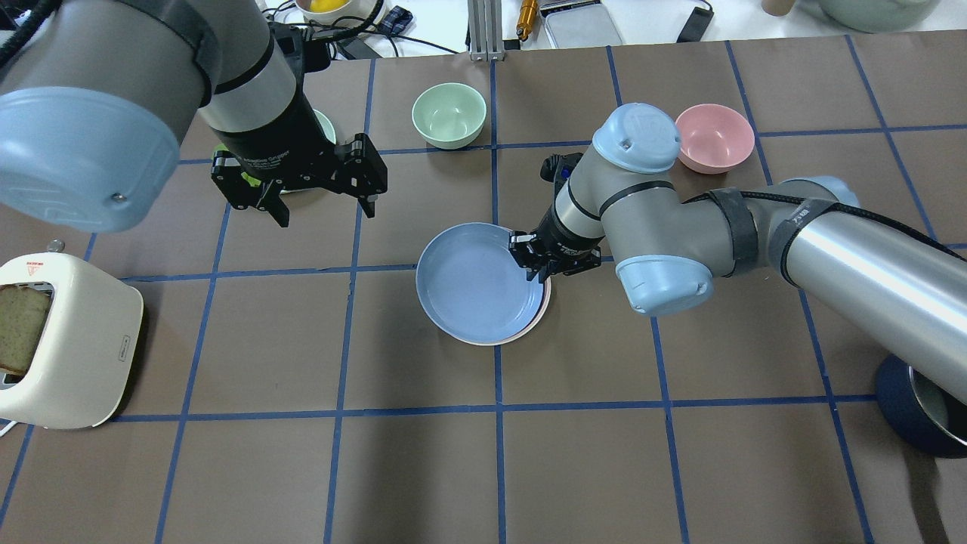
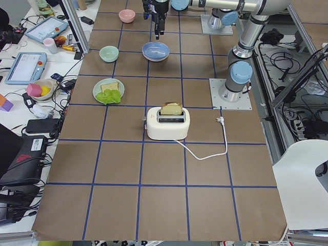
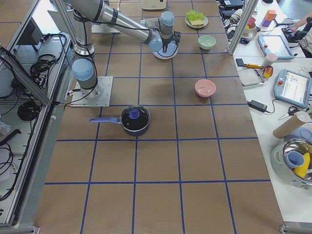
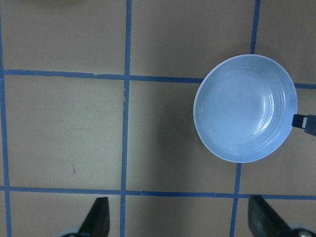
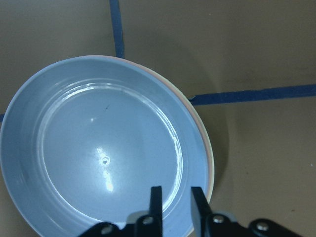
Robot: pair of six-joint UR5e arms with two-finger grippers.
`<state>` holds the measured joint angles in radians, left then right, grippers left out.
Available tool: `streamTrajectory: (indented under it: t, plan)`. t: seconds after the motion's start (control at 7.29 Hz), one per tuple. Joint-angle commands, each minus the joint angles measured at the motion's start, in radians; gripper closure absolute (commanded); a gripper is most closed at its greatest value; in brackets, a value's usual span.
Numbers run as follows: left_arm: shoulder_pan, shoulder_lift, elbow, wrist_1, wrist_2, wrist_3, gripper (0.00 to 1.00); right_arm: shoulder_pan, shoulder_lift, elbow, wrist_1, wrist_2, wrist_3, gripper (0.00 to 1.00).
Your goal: Stack three plates with pink and blue
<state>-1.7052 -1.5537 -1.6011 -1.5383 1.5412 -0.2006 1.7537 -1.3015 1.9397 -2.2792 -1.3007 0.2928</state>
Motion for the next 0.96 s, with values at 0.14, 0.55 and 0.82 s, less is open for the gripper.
streamTrajectory:
  t: [0.14,0.55,0.82]
  plan:
    - [-0.002,0.023,-0.002,0.041,-0.003,0.0,0.0,-0.029,-0.027,-0.123,0.108,-0.102,-0.055,0.46]
    - [-0.002,0.023,-0.003,0.041,0.0,0.003,0.0,-0.031,-0.031,-0.419,0.473,-0.196,-0.098,0.3]
    - [0.002,0.023,0.006,0.029,0.008,0.0,0.0,-0.039,-0.053,-0.45,0.512,-0.199,-0.136,0.27]
